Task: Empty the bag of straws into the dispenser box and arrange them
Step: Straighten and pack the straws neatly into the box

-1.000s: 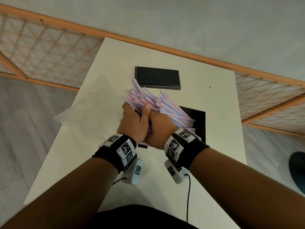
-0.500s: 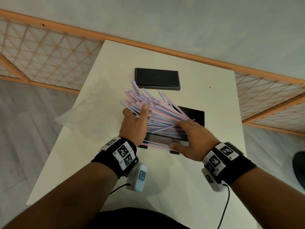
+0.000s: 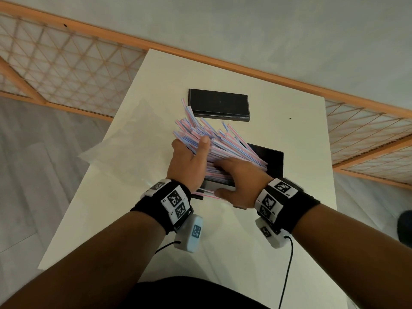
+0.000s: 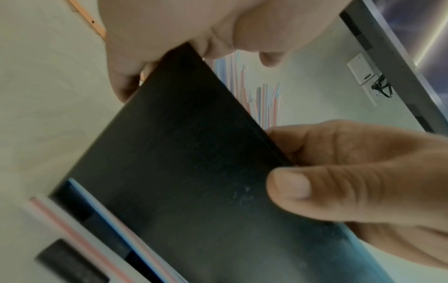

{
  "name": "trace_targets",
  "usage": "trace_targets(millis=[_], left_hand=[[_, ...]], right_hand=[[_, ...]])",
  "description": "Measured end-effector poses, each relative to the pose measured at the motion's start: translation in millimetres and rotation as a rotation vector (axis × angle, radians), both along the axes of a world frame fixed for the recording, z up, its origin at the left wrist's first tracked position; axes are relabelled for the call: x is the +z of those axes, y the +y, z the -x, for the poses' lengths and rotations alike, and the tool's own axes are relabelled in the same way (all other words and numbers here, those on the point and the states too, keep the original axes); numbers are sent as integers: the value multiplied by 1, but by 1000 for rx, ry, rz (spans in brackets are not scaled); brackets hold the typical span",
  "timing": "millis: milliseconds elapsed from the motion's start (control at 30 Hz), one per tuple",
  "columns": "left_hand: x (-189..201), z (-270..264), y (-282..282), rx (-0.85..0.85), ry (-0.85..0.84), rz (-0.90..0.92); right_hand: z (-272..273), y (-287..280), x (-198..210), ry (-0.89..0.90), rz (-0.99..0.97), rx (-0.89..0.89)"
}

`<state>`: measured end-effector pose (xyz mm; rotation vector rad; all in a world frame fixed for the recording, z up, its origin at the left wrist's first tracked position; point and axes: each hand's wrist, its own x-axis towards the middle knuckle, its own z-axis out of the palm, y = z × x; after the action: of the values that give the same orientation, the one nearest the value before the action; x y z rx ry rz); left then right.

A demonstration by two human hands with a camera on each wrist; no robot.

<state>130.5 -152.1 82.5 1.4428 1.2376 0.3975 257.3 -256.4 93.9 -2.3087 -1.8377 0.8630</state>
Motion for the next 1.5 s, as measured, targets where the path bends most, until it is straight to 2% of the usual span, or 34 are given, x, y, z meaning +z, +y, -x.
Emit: trace_targets(millis=[67, 133, 200, 267, 400, 567, 733, 933, 1133, 1333, 1500], left_hand=[[-2, 1, 1, -7, 2, 6], [-6, 3, 3, -15, 7, 13], [-10, 4, 3, -29, 10, 11], [-12, 4, 3, -43, 22, 9], [-11, 1, 3, -41, 59, -2], [-13, 2, 4, -68, 101, -30], [-13, 4, 3, -58, 58, -48], [-15, 4, 1, -52, 28, -72], [-18, 5, 4, -70, 43, -70], [-15, 5, 4, -34, 8, -43], [-4, 7, 10, 136, -89, -142]], right_hand=[[-3, -2, 4, 17, -67, -30], [-14, -8, 4, -54, -57, -88], [-25, -15, 3, -129, 45, -117], [-23, -16, 0, -117, 143, -88], [-6, -1, -6, -96, 144, -19], [-2, 13, -10, -277, 313, -75], [6, 23, -15, -182, 236, -80], [13, 30, -14, -250, 317, -84], [7, 37, -11, -211, 426, -94], [3, 30, -13, -202, 308, -86], [-1, 20, -11, -135, 218, -135]])
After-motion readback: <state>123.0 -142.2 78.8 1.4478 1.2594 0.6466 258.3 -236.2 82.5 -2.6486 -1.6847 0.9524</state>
